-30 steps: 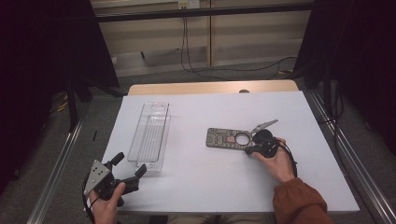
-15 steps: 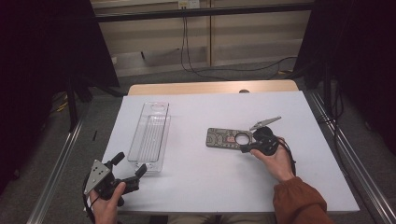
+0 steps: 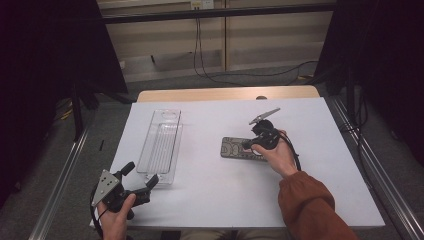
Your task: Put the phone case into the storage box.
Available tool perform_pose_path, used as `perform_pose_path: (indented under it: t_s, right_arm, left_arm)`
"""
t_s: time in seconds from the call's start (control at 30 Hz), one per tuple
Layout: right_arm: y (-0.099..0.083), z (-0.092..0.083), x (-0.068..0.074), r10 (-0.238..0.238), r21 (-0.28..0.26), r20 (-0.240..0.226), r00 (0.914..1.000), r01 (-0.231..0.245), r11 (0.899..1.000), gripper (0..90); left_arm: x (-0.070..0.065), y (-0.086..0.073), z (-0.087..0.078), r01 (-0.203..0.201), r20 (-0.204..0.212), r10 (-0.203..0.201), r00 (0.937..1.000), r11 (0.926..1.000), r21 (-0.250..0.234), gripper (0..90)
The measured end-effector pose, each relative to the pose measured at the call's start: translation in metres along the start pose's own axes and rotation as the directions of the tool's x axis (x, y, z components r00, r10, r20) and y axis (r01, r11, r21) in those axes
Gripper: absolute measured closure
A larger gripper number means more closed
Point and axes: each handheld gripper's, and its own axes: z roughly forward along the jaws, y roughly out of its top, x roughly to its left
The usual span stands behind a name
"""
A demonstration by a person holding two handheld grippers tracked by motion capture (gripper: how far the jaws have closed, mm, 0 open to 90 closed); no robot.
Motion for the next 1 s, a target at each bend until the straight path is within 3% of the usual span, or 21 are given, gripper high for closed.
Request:
perform_pose_path:
  t_s: [0.23,0.6,0.73,0.87,1.0]
  right_arm:
    - [0.022,0.018,-0.004,-0.008,0.021,0.018,0.9998,0.007,1.0,90.0]
    - [0.061,0.056,-0.008,-0.029,0.082,0.086,0.9959,0.022,0.996,90.0]
    - [0.069,0.071,-0.007,-0.03,0.121,0.104,0.9941,0.018,0.993,90.0]
    - [0.073,0.079,-0.009,-0.018,0.104,0.121,0.9925,0.005,0.995,90.0]
    - [0.074,0.089,-0.012,0.001,0.127,0.128,0.9918,-0.017,0.992,90.0]
  left_arm:
    - [0.0,0.0,0.001,-0.001,0.005,0.001,1.0,1.0,0.003,2.8]
    - [0.0,0.0,0.002,-0.001,0.007,0.001,1.0,1.0,0.002,2.8]
    - [0.0,0.0,0.001,-0.001,0.006,0.001,1.0,1.0,0.007,2.8]
    - [0.001,0.0,0.002,0.005,0.001,-0.005,1.0,1.0,-0.001,2.8]
    - [0.001,0.0,0.002,0.002,0.009,-0.002,1.0,1.0,0.005,2.8]
